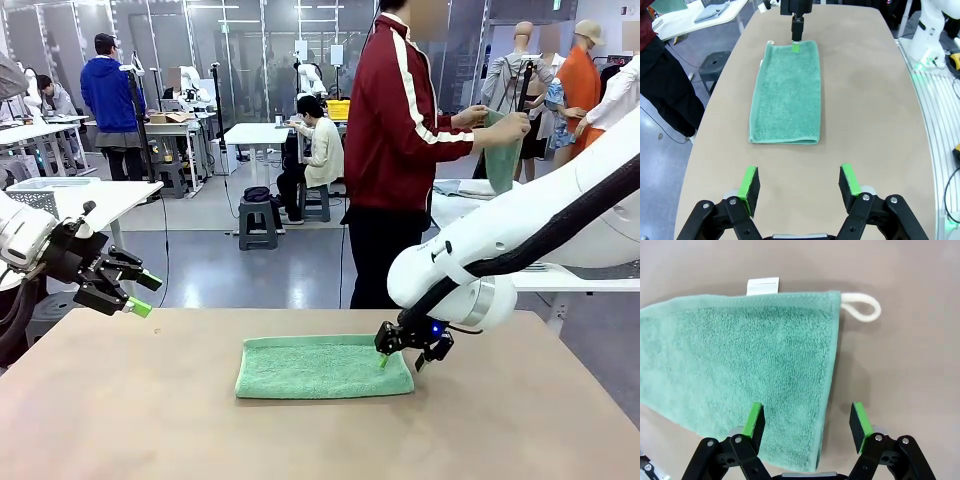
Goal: Fold the towels and place them in the basket.
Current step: When a person lays out a Towel with hook on the table, fold it in half twice.
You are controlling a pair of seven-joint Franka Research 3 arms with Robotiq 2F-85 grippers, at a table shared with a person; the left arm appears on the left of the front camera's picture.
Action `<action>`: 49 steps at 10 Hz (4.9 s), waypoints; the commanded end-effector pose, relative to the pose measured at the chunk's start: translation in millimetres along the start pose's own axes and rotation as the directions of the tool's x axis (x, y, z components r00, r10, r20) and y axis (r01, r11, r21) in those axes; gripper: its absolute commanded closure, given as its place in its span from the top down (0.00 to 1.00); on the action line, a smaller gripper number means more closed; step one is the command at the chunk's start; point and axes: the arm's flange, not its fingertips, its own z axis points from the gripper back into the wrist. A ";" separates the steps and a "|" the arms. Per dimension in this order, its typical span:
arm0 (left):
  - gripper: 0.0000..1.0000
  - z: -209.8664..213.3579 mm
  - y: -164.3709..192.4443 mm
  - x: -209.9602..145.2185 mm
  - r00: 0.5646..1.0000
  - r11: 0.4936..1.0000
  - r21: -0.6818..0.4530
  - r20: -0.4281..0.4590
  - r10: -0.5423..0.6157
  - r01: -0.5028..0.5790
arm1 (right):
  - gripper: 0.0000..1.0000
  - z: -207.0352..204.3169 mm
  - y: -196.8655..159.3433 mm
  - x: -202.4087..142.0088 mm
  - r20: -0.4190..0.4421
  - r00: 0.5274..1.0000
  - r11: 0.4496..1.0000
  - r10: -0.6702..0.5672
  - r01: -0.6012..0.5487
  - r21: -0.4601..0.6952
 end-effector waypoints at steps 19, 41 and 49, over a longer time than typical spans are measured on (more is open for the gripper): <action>0.81 0.9 -1.9 0.3 1.000 1.000 0.002 0.003 -0.003 0.003 | 0.55 -18.4 25.9 22.0 -0.103 0.993 0.995 -0.063 0.054 -0.088; 0.81 0.9 -1.9 0.3 1.000 1.000 0.002 0.003 -0.003 0.003 | 0.00 11.4 17.9 17.4 -0.097 0.995 0.993 -0.030 0.018 -0.118; 0.81 0.9 -1.9 0.3 1.000 1.000 0.002 0.003 -0.003 0.003 | 0.00 36.1 71.3 77.2 -0.251 0.964 0.967 0.090 -0.145 -0.211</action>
